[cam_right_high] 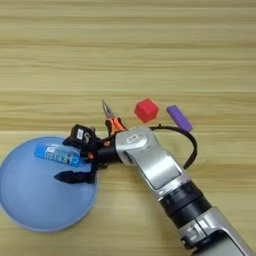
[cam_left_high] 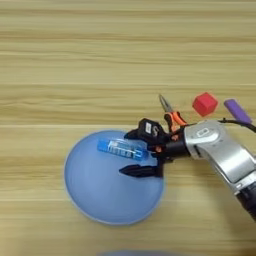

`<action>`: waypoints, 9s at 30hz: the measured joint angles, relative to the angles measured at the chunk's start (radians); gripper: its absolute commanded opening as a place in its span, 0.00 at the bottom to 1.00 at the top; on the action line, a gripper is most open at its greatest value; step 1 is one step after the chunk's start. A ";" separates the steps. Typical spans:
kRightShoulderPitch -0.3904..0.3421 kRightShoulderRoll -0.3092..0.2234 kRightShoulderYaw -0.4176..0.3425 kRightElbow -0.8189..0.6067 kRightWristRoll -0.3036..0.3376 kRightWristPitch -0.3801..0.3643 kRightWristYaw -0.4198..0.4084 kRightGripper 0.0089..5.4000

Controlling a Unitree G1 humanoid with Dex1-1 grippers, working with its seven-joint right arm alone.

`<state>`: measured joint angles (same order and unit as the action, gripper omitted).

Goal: Move the objects on the table

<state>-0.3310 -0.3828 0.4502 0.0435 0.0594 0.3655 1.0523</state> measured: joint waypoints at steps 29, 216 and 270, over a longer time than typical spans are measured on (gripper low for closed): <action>-0.004 0.031 -0.006 0.032 -0.036 -0.024 0.003 0.26; -0.169 0.122 -0.011 0.283 -0.088 -0.002 -0.084 0.99; -0.248 0.061 -0.489 0.054 0.193 -0.021 -0.080 0.99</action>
<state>-0.5787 -0.3213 -0.0383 0.0976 0.2523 0.3447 0.9720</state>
